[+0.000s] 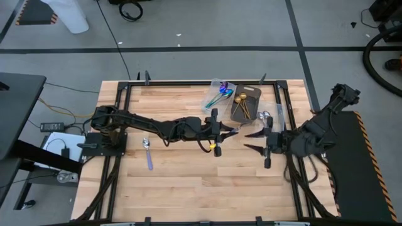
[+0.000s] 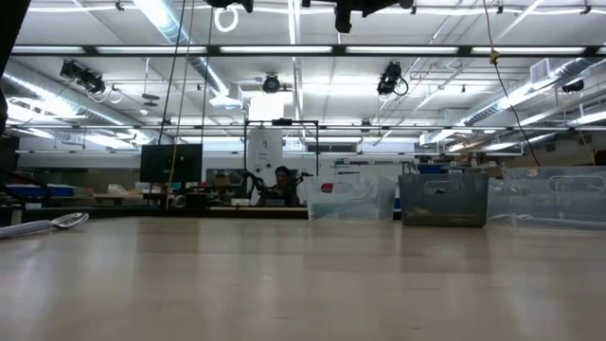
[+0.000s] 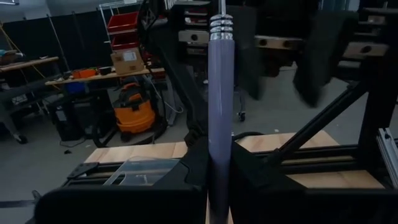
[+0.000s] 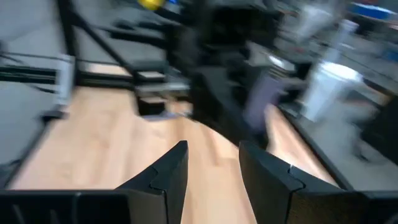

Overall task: Sort silverware by color (type)
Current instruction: Put the purple spoon into the right transparent bin

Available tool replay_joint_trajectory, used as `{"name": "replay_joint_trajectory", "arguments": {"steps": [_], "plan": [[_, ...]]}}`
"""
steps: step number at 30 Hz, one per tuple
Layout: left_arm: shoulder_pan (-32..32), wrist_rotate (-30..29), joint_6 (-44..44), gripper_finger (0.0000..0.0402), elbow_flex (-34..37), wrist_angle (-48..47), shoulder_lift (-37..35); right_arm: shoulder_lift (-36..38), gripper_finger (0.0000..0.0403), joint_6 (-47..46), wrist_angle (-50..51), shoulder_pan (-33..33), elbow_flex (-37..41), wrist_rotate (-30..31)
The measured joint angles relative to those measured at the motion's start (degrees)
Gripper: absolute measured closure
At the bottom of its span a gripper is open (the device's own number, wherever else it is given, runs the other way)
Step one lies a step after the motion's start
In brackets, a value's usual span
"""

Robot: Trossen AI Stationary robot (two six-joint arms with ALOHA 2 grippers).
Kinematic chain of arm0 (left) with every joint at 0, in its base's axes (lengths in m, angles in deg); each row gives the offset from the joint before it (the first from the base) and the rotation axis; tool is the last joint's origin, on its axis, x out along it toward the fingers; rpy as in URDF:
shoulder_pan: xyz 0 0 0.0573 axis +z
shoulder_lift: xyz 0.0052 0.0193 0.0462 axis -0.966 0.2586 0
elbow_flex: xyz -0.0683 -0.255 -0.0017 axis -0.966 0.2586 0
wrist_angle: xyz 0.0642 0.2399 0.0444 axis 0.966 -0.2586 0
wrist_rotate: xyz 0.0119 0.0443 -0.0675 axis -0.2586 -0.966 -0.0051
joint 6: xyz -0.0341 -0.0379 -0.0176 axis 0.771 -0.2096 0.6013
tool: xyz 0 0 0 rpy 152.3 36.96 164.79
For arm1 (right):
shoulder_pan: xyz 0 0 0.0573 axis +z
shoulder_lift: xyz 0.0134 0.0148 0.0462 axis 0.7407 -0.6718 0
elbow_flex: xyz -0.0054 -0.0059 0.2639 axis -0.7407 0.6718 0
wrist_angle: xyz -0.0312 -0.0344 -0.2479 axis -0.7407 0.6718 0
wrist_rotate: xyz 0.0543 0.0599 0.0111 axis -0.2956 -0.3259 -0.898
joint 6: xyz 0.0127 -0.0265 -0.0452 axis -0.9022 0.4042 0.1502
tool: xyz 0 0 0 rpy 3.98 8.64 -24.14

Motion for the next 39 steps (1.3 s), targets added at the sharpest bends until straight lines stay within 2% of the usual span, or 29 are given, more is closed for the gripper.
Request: {"name": "replay_joint_trajectory", "arguments": {"steps": [3, 8, 12, 20, 24, 29, 35, 39], "plan": [[0.0, 0.0, 0.03, 0.0361, 0.0, -0.01, 0.0, 2.44, 0.025, 5.82, -6.69, -2.62, 2.82, -7.05], [-0.02, 0.02, 0.24, 0.0361, 0.0, -0.02, 0.04, 6.53, 0.025, 8.93, -8.2, -7.43, 4.76, -8.91], [0.0, 0.02, 0.28, 0.0361, 0.0, 0.0, 0.04, 8.63, 0.025, 10.98, -13.22, -11.32, 7.54, -16.06], [0.0, 0.02, 0.35, 0.0361, 0.0, -0.02, 0.04, 7.28, 0.0247, 18.77, -24.24, -16.82, 11.5, -23.15], [-0.02, 0.04, 0.38, 0.0361, 0.0, -0.11, 0.04, 6.3, 0.0232, 20.94, -27.3, -18.65, 11.48, -25.97], [0.07, 0.02, 0.46, 0.0361, 0.0, -0.37, 0.07, 4.27, 0.0221, 21.88, -29.98, -20.73, 11.48, -26.46], [0.02, -1.41, 1.15, 0.0361, 0.0, -0.54, 0.07, 0.78, 0.0243, 21.78, -35.89, -22.69, 11.45, -25.87], [0.04, -5.37, 1.11, 0.0361, 0.0, -0.92, 0.07, -1.78, 0.0263, 20.65, -36.64, -22.13, 11.45, -18.52]]}}
